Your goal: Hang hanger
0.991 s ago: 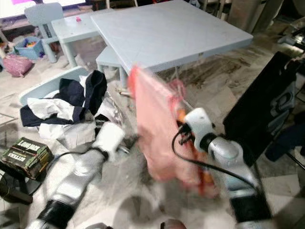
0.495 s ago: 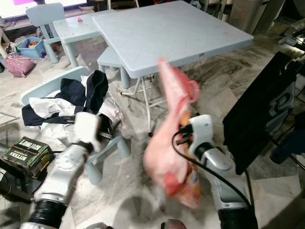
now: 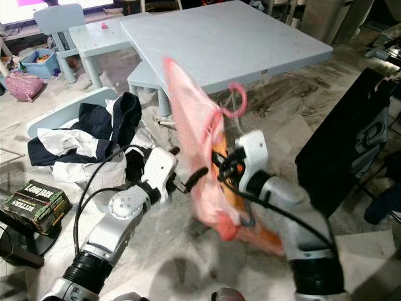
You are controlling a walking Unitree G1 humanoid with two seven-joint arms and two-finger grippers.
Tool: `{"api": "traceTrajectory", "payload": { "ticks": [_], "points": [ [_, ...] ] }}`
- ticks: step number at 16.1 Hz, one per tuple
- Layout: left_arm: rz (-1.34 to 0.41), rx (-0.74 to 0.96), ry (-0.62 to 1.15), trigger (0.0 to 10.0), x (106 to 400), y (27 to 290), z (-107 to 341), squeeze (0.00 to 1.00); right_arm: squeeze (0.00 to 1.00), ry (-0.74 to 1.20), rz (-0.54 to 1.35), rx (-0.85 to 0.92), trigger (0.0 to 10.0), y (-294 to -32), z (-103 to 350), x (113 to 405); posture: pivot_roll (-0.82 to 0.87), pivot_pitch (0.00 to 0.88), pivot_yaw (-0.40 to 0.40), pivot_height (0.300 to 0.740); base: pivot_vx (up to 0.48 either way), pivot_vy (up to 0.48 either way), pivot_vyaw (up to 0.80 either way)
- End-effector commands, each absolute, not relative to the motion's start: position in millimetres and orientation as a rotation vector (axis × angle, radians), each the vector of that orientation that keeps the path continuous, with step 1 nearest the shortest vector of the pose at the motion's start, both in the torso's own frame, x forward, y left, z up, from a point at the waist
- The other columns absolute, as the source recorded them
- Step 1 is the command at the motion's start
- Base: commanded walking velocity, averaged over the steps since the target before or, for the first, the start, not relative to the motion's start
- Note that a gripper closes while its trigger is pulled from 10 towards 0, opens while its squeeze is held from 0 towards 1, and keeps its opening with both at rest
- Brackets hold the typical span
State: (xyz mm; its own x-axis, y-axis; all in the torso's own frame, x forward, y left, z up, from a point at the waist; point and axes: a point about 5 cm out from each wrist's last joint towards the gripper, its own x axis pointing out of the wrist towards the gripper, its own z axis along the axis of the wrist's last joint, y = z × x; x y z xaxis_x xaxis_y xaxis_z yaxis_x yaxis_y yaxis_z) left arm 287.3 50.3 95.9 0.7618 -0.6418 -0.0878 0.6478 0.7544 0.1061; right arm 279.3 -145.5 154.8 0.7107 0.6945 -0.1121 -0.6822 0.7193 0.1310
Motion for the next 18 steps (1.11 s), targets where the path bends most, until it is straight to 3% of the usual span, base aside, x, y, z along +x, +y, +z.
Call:
{"api": "traceTrajectory", "payload": {
  "ticks": [1,7,10,12,14,18],
  "points": [
    [-0.699,0.155,0.032,10.0,290.4,51.2,98.5,0.00,0.00,0.114,0.862,0.099,10.0,-135.5,171.7,274.8,-0.10,0.000,0.008,0.740,0.000,0.000,0.00],
    [-0.600,0.113,0.005,10.0,302.3,60.2,103.1,0.00,0.00,0.168,1.094,0.119,10.0,-132.6,191.7,250.8,-0.12,0.000,0.004,0.740,0.000,0.000,0.00],
    [-0.622,0.066,-0.002,10.0,301.7,55.4,106.4,0.00,0.00,0.191,0.987,0.092,10.0,-139.6,179.2,263.1,-0.11,0.000,0.000,0.740,0.000,0.000,0.00],
    [-0.642,0.061,0.001,10.0,298.3,53.0,105.9,0.00,0.00,0.161,0.883,-0.090,10.0,-143.5,168.3,272.9,-0.11,0.000,-0.001,0.740,0.000,0.000,0.00],
    [-0.650,0.060,0.007,10.0,294.5,53.8,103.5,0.00,0.00,0.201,0.858,-0.092,10.0,-146.1,156.3,273.6,-0.10,0.000,-0.002,0.740,0.000,0.000,0.00],
    [-0.536,0.078,0.021,10.0,286.8,73.8,99.0,0.00,0.00,0.203,0.780,-0.203,10.0,-155.4,133.8,268.5,-0.10,0.000,0.001,0.740,0.000,0.000,0.00]
  ]
}}
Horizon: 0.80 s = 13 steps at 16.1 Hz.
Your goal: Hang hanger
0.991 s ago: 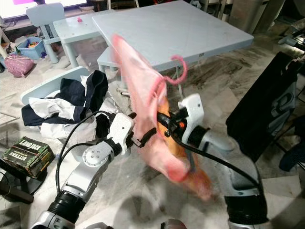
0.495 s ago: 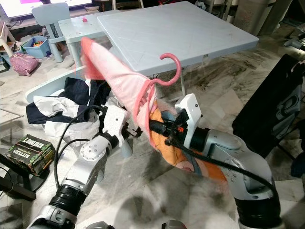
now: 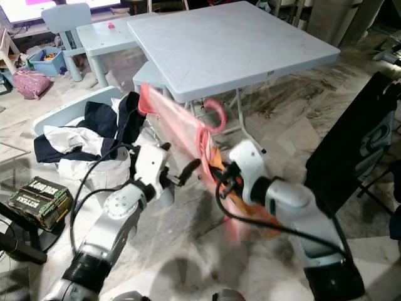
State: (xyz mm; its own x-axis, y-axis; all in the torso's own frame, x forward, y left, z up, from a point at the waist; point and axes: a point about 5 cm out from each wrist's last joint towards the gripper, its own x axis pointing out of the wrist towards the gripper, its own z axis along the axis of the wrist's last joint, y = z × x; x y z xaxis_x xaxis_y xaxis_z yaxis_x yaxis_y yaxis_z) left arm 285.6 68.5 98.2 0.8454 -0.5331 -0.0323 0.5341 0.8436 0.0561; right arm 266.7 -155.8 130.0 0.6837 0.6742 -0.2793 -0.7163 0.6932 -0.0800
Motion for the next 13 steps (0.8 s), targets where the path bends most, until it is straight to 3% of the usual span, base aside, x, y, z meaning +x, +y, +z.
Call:
{"api": "traceTrajectory", "payload": {
  "ticks": [1,3,5,7,10,13],
  "points": [
    [-0.478,0.084,0.029,10.0,281.9,85.0,95.4,0.00,0.00,0.194,0.739,-0.190,10.0,-156.3,129.0,266.6,-0.10,0.000,0.001,0.740,0.000,0.000,0.00],
    [-0.404,0.073,0.042,10.0,281.5,96.4,92.3,0.00,0.00,0.186,0.707,-0.160,10.0,-153.4,124.9,265.9,-0.09,0.000,0.002,0.740,0.000,0.000,0.00],
    [-0.314,0.055,0.054,10.0,287.1,107.8,93.1,0.00,0.00,0.149,0.689,-0.153,10.0,-145.9,123.3,265.4,-0.08,0.000,0.000,0.740,0.000,0.000,0.70],
    [-0.341,0.048,0.054,10.0,287.7,106.6,95.9,0.00,0.00,0.128,0.656,-0.155,10.0,-145.4,122.1,267.9,-0.08,0.000,-0.001,0.740,0.000,0.000,0.64],
    [-0.356,0.045,0.022,10.0,290.9,103.2,103.7,0.00,0.00,0.108,0.604,-0.152,10.0,-151.5,123.4,271.3,-0.09,0.000,0.004,0.740,0.000,0.000,0.00],
    [-0.356,0.030,-0.061,10.0,292.4,102.0,121.9,0.00,0.00,-0.036,0.474,-0.139,10.0,-160.8,143.6,279.7,-0.09,0.000,0.008,0.740,0.000,0.000,0.00]
  ]
}}
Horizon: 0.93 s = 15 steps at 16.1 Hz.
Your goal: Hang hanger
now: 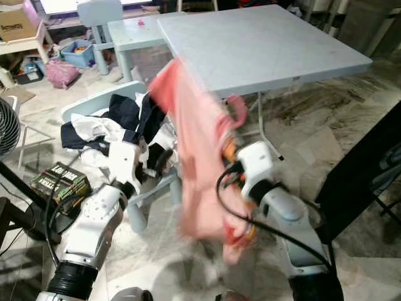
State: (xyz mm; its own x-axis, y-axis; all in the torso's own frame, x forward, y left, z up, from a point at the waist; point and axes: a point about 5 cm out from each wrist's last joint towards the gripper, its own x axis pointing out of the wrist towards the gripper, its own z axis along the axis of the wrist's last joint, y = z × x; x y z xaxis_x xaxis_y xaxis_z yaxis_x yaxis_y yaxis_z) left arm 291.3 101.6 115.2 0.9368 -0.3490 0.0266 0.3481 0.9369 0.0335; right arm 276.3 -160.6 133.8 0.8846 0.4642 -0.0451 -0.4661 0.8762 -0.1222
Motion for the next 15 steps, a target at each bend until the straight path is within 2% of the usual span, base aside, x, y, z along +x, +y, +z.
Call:
{"api": "traceTrajectory", "payload": {
  "ticks": [1,4,15],
  "points": [
    [-0.355,0.021,-0.089,10.0,293.8,101.5,130.0,0.00,0.00,-0.064,0.445,-0.154,10.0,-162.8,149.0,282.8,-0.09,0.000,0.008,0.740,0.285,0.000,0.00],
    [-0.360,0.004,-0.126,10.0,297.2,99.1,142.0,0.00,0.00,-0.090,0.427,-0.160,10.0,-162.9,153.8,288.4,-0.08,0.000,0.004,0.740,0.335,0.000,0.00],
    [-0.366,-0.003,-0.098,10.0,294.7,97.0,135.1,0.00,0.00,-0.103,0.428,-0.188,10.0,-162.4,151.1,289.7,-0.08,0.000,0.000,0.740,0.421,0.000,0.00]
  ]
}}
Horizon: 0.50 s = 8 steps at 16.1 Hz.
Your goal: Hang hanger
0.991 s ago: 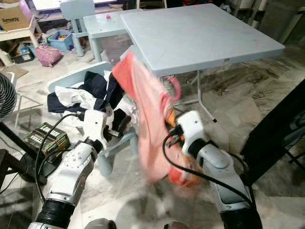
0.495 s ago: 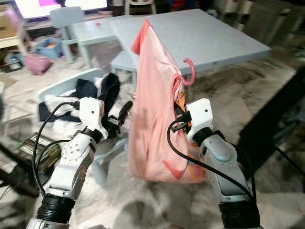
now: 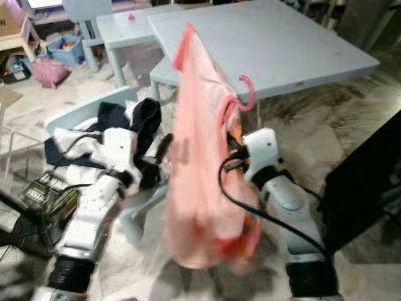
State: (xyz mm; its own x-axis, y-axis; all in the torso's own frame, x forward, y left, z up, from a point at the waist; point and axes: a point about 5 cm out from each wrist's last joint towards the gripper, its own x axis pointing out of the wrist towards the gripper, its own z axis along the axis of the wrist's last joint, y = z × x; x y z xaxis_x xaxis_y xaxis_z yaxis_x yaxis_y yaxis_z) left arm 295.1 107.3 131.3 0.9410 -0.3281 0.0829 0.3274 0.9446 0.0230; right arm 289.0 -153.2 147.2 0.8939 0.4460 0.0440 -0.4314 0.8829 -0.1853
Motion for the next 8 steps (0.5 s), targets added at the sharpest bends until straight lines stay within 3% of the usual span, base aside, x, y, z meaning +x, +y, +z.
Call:
{"api": "traceTrajectory", "payload": {
  "ticks": [1,8],
  "points": [
    [-0.362,0.000,-0.091,10.0,293.0,99.0,133.0,0.00,0.00,-0.098,0.411,-0.204,10.0,-165.9,148.5,287.9,-0.08,0.000,0.000,0.740,0.446,0.000,0.00],
    [-0.352,0.006,-0.078,10.0,289.6,103.0,129.9,0.00,0.00,-0.100,0.370,-0.237,10.0,-172.1,143.9,284.8,-0.08,0.000,0.003,0.740,0.443,0.000,0.00]
  ]
}}
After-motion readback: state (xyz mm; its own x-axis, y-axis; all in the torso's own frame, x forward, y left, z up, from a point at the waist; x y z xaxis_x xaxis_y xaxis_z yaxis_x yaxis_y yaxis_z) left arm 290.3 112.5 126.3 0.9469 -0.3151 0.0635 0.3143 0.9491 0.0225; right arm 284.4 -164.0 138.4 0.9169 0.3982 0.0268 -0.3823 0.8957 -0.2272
